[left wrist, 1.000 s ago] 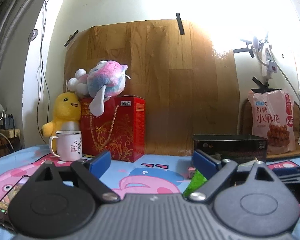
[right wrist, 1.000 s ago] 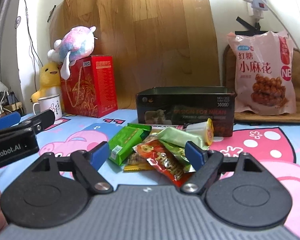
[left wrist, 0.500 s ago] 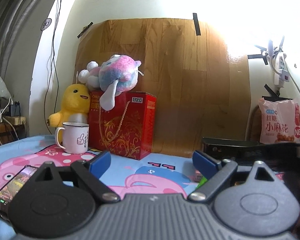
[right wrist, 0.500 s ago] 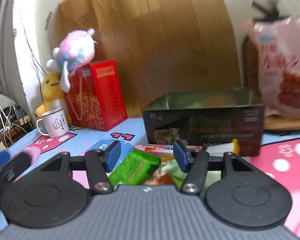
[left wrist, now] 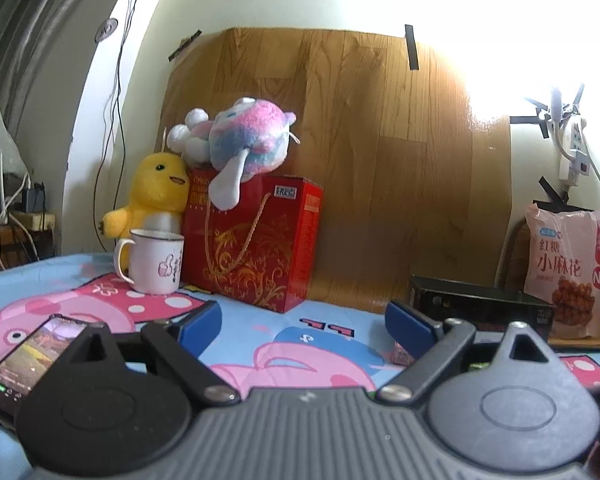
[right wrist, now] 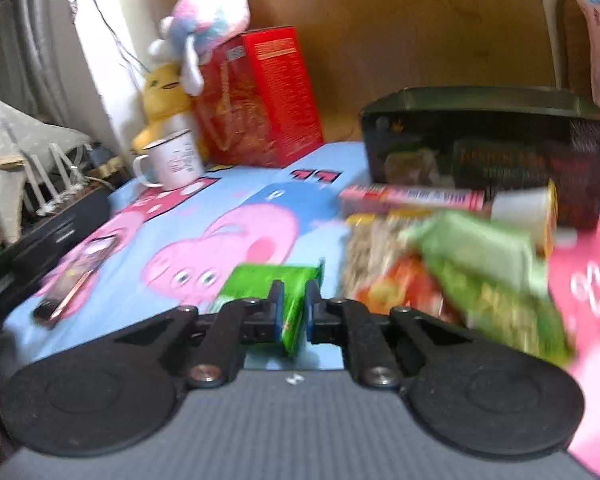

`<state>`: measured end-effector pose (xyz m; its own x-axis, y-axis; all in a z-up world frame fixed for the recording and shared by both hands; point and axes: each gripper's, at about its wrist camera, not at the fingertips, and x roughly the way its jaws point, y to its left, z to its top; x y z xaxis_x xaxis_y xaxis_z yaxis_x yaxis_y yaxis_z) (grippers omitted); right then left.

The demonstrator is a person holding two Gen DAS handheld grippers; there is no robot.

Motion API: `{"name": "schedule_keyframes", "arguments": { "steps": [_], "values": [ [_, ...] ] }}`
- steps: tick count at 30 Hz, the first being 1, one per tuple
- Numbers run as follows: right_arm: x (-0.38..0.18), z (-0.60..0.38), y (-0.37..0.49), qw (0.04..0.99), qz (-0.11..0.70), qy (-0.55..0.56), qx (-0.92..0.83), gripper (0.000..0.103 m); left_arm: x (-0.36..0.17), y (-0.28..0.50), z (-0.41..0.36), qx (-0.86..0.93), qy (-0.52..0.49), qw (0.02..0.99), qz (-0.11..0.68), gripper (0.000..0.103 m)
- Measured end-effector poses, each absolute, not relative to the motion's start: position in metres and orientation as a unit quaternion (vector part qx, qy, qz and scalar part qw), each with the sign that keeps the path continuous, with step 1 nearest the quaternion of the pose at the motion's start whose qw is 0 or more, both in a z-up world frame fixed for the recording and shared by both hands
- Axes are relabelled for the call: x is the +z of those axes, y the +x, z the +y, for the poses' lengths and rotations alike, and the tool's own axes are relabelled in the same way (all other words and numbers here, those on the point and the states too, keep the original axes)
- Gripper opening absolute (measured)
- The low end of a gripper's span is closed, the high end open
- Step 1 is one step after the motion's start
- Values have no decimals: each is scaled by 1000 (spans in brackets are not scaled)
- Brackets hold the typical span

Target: Organize snacks

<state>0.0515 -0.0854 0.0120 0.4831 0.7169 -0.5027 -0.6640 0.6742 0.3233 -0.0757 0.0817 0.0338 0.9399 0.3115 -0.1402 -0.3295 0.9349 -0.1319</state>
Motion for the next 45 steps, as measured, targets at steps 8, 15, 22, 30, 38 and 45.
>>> {"name": "schedule_keyframes", "arguments": {
  "steps": [8, 15, 22, 30, 38, 45],
  "values": [
    [3, -130, 6, 859, 318, 69, 395, 14, 32, -68, 81, 150, -75, 982, 88, 92],
    [0, -145, 15, 868, 320, 128, 358, 40, 31, -65, 83, 154, -78, 979, 105, 92],
    [3, -138, 8, 880, 305, 96, 352, 42, 31, -65, 78, 151, -65, 981, 102, 92],
    [0, -139, 9, 881, 304, 97, 350, 46, 32, -66, 77, 147, -61, 982, 99, 92],
    [0, -138, 9, 882, 303, 94, 348, 48, 32, -67, 78, 143, -64, 983, 97, 94],
    [0, -138, 8, 884, 301, 93, 346, 48, 31, -67, 78, 142, -65, 983, 97, 94]
  ]
}}
